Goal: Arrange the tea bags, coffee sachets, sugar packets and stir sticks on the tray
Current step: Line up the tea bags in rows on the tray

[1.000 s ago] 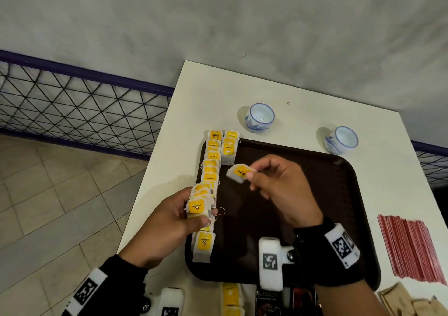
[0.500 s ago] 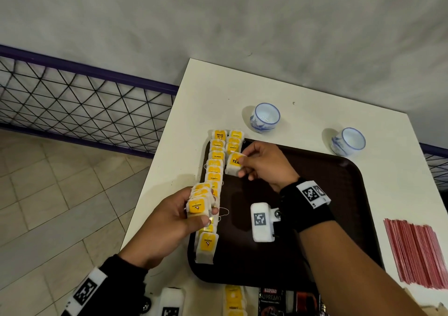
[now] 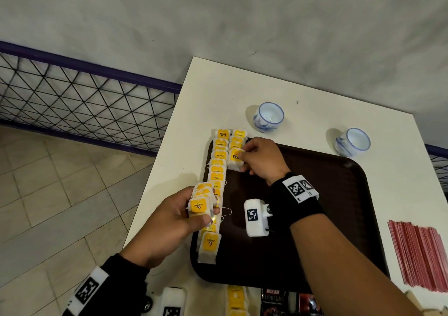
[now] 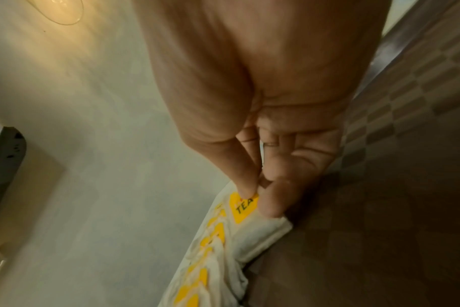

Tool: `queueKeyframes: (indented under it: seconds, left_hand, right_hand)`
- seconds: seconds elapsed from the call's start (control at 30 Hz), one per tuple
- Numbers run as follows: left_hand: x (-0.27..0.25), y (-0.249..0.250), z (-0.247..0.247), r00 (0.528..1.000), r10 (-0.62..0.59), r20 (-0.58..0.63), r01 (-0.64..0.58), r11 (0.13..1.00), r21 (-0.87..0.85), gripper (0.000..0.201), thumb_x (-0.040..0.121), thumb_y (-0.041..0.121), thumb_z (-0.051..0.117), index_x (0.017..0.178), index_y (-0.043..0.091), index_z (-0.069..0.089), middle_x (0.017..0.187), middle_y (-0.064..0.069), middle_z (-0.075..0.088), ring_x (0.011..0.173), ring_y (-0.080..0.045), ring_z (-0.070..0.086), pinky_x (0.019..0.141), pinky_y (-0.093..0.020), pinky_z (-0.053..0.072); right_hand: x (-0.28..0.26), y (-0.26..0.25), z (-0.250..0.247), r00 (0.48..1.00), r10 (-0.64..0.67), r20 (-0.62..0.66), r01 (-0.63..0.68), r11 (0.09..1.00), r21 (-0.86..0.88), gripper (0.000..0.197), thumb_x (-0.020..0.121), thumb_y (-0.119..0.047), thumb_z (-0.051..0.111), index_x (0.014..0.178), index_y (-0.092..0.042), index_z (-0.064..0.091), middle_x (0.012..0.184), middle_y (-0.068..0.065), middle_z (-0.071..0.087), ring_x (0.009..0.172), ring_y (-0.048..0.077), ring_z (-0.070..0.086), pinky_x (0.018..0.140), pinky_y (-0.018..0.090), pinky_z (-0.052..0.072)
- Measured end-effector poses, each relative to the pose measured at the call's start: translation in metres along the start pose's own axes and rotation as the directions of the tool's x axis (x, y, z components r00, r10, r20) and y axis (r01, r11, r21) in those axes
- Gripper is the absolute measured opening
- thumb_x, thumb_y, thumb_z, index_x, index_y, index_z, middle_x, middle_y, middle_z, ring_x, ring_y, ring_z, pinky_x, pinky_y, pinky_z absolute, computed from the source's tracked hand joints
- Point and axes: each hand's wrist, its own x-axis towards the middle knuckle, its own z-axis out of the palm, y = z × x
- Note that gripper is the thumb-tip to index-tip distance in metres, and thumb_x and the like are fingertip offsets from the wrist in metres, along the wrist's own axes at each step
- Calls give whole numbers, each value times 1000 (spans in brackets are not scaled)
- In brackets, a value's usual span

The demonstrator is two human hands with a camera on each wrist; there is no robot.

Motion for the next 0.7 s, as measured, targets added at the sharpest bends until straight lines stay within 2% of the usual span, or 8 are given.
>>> queueKeyframes:
  seconds: [0.13, 0.27, 0.33, 0.4, 0.5, 0.57, 0.63, 0.7]
  left_hand:
    - [0, -1, 1, 1000, 4, 5, -4, 1000, 3, 41, 92, -3, 66, 127, 19, 63, 113, -1, 76, 111, -19, 71, 102, -46, 54]
    - [1, -2, 4, 1000, -8, 13, 9, 1000, -29, 41, 93, -2, 63, 127, 20, 63, 114, -3, 76, 113, -20, 70, 104, -47, 53]
    - [2, -1, 3, 1000, -18, 19, 19, 998, -51, 40, 93, -6, 60, 126, 18, 64, 113, -4, 76, 113, -21, 70, 103, -48, 53]
    - [3, -1, 2, 999, -27, 24, 28, 997, -72, 42, 93, -10, 57, 124, 15, 65, 113, -7, 76, 113, -23, 70, 103, -49, 53]
    - [6, -2, 3, 998, -45, 35, 49, 988, -144, 44, 91, -12, 55, 127, 11, 64, 116, -11, 75, 114, -27, 70, 104, -54, 51]
    - [7, -1, 5, 998, -49, 46, 57, 978, -203, 48, 82, -3, 59, 129, 8, 62, 117, -13, 74, 114, -29, 70, 104, -54, 51]
    - [8, 0, 5, 997, -50, 61, 64, 967, -246, 57, 73, 5, 56, 130, 6, 61, 117, -14, 74, 114, -30, 70, 103, -53, 52]
    - [8, 0, 4, 996, -48, 74, 66, 963, -260, 58, 73, 6, 55, 130, 5, 61, 117, -15, 73, 114, -31, 70, 100, -50, 54]
  right_hand:
    - [0, 1, 2, 999, -9, -42, 7, 999, -37, 11, 88, -10, 68, 86, -11, 58, 69, 12, 69, 53, 18, 69, 43, 25, 48]
    - [-7, 10, 0, 992, -57, -109, 49, 996, -77, 17, 83, -12, 72, 85, -19, 56, 76, 9, 69, 65, 24, 70, 57, 31, 55]
    - [-11, 12, -1, 983, -137, -119, 120, 983, -137, 19, 80, -12, 73, 82, -23, 58, 76, 2, 66, 70, 16, 66, 63, 26, 52]
    - [-15, 12, 0, 980, -188, -63, 169, 959, -229, 18, 80, -8, 71, 80, -23, 62, 74, -6, 63, 70, 7, 60, 62, 17, 44]
    - [-17, 12, 5, 981, -192, 16, 188, 938, -291, 16, 81, -7, 69, 79, -23, 66, 76, -6, 63, 71, 7, 59, 64, 16, 41]
    - [-18, 12, 6, 981, -194, -8, 184, 942, -283, 16, 81, -9, 70, 79, -24, 67, 77, -5, 64, 71, 7, 59, 66, 18, 41]
    - [-24, 10, 4, 977, -205, -52, 188, 955, -229, 12, 82, -14, 74, 80, -24, 68, 75, -6, 63, 68, 4, 56, 67, 20, 42]
    - [-41, 5, 1, 976, -217, -12, 216, 974, -73, 8, 82, -17, 78, 84, -22, 71, 73, -6, 64, 66, 5, 56, 67, 26, 48]
